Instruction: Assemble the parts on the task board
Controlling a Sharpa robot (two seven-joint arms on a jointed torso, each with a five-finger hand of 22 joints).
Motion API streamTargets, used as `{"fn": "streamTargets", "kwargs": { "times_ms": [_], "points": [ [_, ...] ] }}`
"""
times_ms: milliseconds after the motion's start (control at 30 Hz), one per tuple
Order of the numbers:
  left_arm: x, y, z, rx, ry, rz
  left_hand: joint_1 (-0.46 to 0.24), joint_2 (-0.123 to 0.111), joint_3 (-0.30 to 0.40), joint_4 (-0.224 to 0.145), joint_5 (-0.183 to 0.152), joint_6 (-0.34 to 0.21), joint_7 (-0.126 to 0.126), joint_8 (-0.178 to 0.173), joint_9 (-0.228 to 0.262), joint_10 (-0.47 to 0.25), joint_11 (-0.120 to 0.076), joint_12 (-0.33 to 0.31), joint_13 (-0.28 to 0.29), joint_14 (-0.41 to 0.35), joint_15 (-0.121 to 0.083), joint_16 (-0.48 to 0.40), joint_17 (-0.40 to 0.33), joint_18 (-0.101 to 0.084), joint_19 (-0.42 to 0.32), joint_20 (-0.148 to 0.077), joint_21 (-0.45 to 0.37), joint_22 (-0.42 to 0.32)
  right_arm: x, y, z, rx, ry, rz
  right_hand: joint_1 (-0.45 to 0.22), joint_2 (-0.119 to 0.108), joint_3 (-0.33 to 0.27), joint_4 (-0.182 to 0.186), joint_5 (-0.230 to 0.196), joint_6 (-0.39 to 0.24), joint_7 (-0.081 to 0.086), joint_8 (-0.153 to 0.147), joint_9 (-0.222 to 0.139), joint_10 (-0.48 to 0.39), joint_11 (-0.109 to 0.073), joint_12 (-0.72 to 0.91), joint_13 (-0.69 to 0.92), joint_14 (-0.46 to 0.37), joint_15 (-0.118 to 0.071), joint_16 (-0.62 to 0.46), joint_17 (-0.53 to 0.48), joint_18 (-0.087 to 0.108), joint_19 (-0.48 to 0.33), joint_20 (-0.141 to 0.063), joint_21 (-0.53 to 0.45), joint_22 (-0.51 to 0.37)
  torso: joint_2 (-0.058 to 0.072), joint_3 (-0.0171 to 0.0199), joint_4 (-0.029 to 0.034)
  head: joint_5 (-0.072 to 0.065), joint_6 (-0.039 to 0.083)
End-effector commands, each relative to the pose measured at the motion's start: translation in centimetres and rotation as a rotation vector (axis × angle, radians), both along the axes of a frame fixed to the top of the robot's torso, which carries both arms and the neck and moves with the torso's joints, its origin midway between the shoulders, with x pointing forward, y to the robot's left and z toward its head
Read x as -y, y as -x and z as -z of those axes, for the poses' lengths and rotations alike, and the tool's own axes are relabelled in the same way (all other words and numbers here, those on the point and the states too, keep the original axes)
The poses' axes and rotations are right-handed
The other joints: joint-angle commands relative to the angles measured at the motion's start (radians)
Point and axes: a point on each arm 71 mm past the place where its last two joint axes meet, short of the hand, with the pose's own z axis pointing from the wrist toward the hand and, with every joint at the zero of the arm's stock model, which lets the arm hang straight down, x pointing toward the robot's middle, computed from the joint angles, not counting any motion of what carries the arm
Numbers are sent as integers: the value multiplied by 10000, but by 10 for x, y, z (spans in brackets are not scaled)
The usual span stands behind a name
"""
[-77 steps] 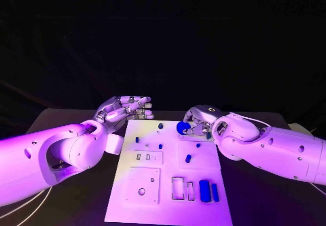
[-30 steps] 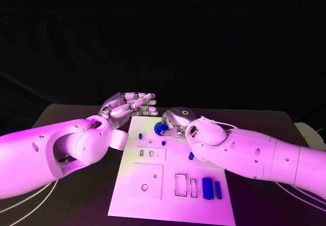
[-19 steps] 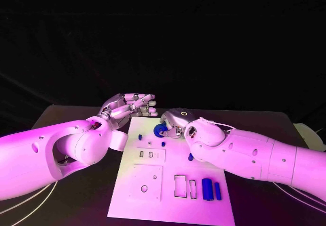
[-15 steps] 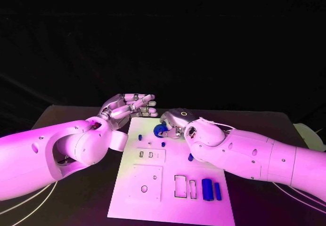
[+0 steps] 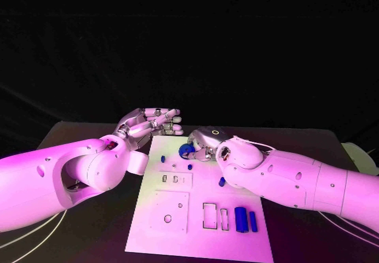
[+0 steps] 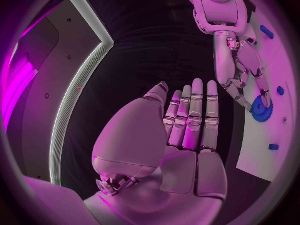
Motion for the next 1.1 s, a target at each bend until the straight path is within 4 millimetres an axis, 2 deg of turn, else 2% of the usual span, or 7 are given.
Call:
{"fn": "streamTargets", "kwargs": {
  "times_ms": [33,367,767,967,1100],
  "points": [
    [2,0,-1,56,70,150,-52,-27,59,15,6,-13,53,-42,-14,-9,60,-54,-9,-53,18,-59,10,115,-72,25,37,-9,-1,0,4,-441,145,-137,-224,35,-38,164,65,107,14,-81,17,327,5,56,1799,1024,8,31,2560,-150,259,41,-6,1632,4,5,-1,10,-6],
    [2,0,-1,34,63,164,-60,-35,61,19,4,-21,63,-53,-15,-16,66,-65,-10,-57,21,-65,12,115,-75,26,37,-10,0,-2,7,-585,224,-41,-260,129,-26,243,129,121,13,-125,18,310,1,42,1782,1022,3,28,2553,-141,234,35,-34,1605,-2,0,5,-5,-48],
    [1,0,-1,23,50,138,-65,-43,67,21,4,-31,73,-66,-17,-27,74,-80,-11,-62,27,-73,15,115,-80,28,38,-12,10,1,2,-90,-188,-57,-26,158,69,132,351,170,4,-198,26,345,-10,73,1823,1030,-6,40,2585,-161,293,25,20,1682,-1,-1,2,-35,-4],
    [-2,-1,0,-8,41,70,-71,-47,69,24,4,-35,79,-73,-17,-31,79,-88,-11,-64,30,-78,17,114,-83,29,38,-13,29,9,-8,511,-1120,-153,225,98,195,-27,716,196,4,-295,24,351,-13,72,1827,1010,-12,9,2503,-148,260,17,-21,1648,-41,-7,-49,-72,34],
    [-5,-3,0,-51,36,-5,-97,-57,72,39,1,-46,97,-92,-18,-43,93,-109,-11,-71,41,-90,23,114,-92,33,38,-16,56,12,-18,406,-1630,25,312,8,223,-97,759,208,6,-345,22,324,-14,43,1794,991,-15,-21,2429,-124,190,15,-98,1569,-126,-11,-144,-95,10]
  ]
}}
